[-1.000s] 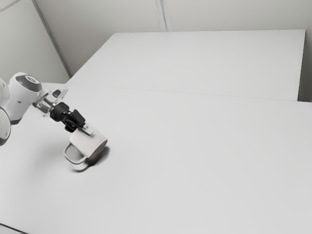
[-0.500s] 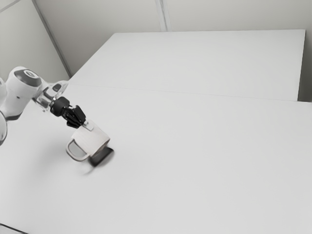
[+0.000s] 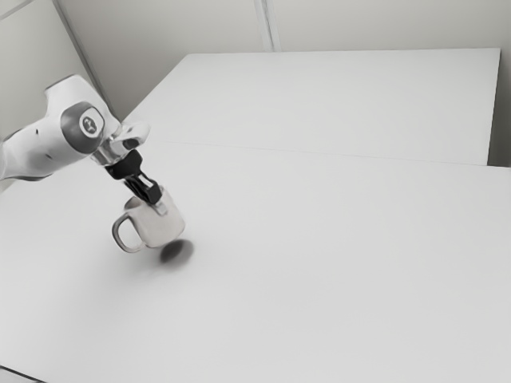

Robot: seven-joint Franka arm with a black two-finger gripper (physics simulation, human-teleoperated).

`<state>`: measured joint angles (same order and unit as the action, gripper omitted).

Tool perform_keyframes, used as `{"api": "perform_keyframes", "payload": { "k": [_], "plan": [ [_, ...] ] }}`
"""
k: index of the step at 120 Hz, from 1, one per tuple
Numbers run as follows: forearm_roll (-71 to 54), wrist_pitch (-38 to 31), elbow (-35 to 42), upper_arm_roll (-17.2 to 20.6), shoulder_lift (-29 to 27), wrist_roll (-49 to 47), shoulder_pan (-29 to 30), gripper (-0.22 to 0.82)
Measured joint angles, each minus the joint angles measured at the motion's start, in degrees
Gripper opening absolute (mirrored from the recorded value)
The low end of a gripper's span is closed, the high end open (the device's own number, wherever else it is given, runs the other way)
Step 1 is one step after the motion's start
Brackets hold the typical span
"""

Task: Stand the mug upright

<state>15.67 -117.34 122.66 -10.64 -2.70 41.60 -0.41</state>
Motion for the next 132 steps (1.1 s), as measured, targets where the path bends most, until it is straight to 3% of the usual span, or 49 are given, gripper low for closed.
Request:
{"api": "perform_keyframes", "payload": {
  "k": [22,45,79,132],
  "plan": [
    [-14.2,-11.4,5.9,3.3,-3.1,-1.2,-1.6,-0.18],
    [-20.0,-16.9,7.7,4.1,-2.5,-4.3,-5.4,-0.18],
    [-20.6,-19.4,9.2,8.0,-2.2,-13.2,-6.8,-0.18],
    [-12.5,-20.5,8.9,10.0,0.7,-23.2,-7.2,-0.18]
  ]
}}
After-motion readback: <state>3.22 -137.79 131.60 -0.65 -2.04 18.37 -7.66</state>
